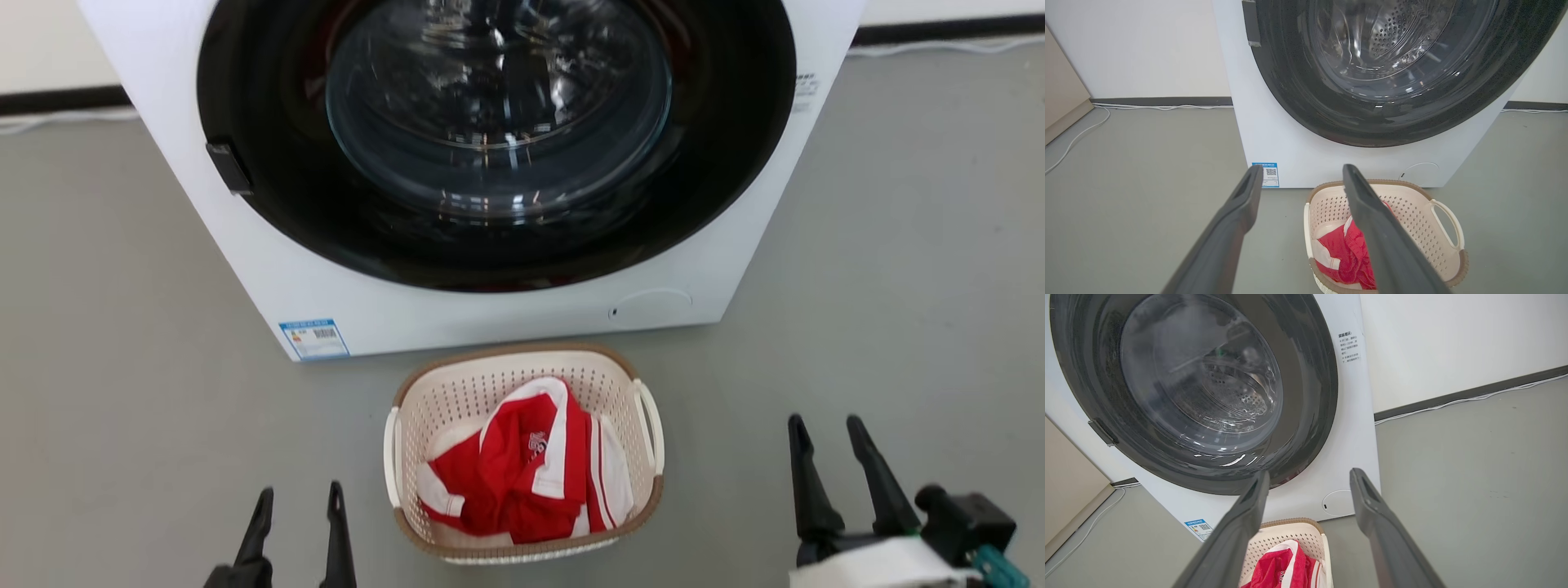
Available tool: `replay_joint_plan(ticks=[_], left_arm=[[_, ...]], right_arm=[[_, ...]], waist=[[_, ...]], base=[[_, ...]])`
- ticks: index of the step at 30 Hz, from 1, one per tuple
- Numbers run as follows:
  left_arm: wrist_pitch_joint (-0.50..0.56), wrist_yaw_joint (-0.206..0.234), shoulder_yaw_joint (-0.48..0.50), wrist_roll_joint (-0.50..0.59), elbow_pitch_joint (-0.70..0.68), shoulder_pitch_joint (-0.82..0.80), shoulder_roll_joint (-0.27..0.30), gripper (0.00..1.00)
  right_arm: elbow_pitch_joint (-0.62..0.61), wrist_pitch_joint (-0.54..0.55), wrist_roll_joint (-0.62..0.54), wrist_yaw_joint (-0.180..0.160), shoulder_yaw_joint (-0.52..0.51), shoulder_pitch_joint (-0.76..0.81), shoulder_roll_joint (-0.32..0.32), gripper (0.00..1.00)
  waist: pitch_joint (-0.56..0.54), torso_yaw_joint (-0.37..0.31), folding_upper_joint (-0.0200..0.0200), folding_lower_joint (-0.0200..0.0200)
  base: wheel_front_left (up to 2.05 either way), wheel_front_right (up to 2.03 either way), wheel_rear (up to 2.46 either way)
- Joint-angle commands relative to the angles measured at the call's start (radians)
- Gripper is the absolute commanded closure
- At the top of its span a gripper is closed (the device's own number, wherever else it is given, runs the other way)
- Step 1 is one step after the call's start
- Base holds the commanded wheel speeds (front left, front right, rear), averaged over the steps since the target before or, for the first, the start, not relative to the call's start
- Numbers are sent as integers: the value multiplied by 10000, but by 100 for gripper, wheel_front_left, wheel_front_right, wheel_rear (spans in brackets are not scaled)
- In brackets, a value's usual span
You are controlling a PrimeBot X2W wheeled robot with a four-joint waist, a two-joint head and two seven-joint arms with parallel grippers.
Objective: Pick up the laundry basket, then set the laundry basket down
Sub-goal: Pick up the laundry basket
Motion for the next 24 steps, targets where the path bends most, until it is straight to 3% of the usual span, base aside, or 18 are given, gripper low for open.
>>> replay_joint_plan(ticks=[1,13,24], left_arm=[[-61,-86,271,-37,-81,-675,6,0],[-61,-503,179,47,1942,-2971,10,0],[-61,-848,-186,-450,4643,-5547,8,0]], right_arm=[[-73,-94,-145,31,220,-685,-45,0],[1543,-94,-682,31,89,-2789,-45,0],[3778,-94,-1129,31,-131,-4868,-45,0]], waist=[[374,0,-1,1],[2233,203,-1,1],[4171,506,-1,1]], base=[[0,0,0],[0,0,0],[0,0,0]])
